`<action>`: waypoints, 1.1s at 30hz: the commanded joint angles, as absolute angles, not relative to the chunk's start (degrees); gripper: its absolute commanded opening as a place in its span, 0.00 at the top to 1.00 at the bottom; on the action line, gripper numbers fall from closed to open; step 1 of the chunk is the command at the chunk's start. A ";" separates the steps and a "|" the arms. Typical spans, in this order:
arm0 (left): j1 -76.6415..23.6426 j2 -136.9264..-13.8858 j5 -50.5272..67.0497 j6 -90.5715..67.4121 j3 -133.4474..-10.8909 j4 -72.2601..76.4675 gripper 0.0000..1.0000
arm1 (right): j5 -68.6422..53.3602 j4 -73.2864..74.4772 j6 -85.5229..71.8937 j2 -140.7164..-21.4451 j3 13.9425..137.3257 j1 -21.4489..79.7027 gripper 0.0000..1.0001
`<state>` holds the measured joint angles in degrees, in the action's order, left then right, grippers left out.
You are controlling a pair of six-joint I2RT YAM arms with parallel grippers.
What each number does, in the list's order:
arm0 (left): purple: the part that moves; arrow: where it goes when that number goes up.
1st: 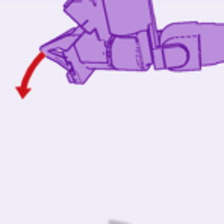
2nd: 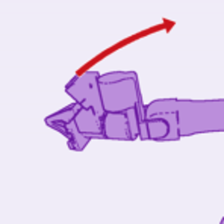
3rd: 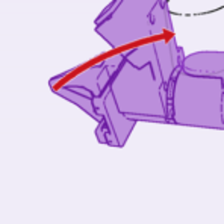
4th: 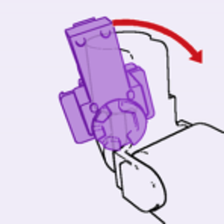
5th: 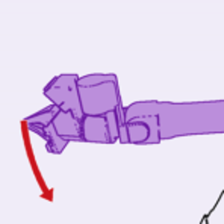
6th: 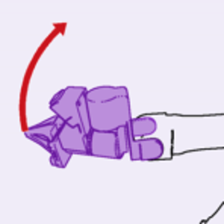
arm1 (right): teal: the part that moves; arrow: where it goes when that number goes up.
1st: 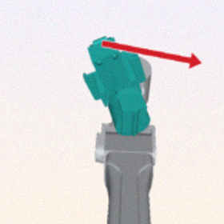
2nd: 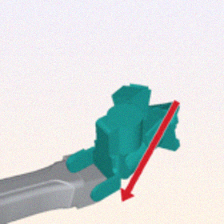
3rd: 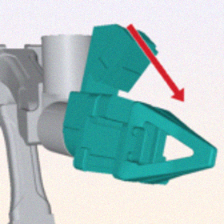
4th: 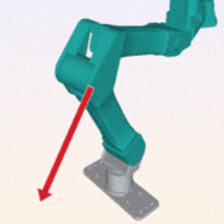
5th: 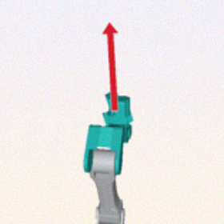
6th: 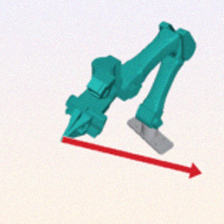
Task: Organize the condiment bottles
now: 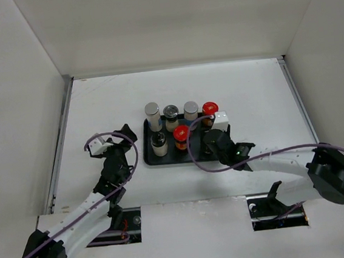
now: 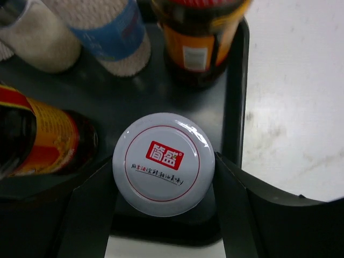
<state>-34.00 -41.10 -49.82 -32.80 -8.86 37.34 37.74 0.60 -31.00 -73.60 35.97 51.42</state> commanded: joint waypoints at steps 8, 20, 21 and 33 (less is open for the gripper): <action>-21.59 -46.75 -37.81 -45.79 -16.95 17.86 0.00 | 39.99 -15.64 -25.40 -77.26 38.85 52.07 0.13; -18.15 -55.36 -30.50 -46.58 -25.74 6.68 0.00 | 46.85 -19.06 -26.88 -59.78 31.74 41.90 0.00; -18.15 -55.81 -30.32 -46.58 -26.45 6.16 0.00 | 46.58 -20.38 -28.90 -58.98 30.60 39.62 0.00; -17.27 -56.86 -30.50 -45.97 -29.88 0.17 0.00 | 41.05 -23.73 -45.79 -53.79 21.71 23.68 0.00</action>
<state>-17.63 -56.73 -30.79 -45.84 -27.20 1.02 43.53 -19.00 -40.53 -54.06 22.48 23.66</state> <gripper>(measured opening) 0.997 0.999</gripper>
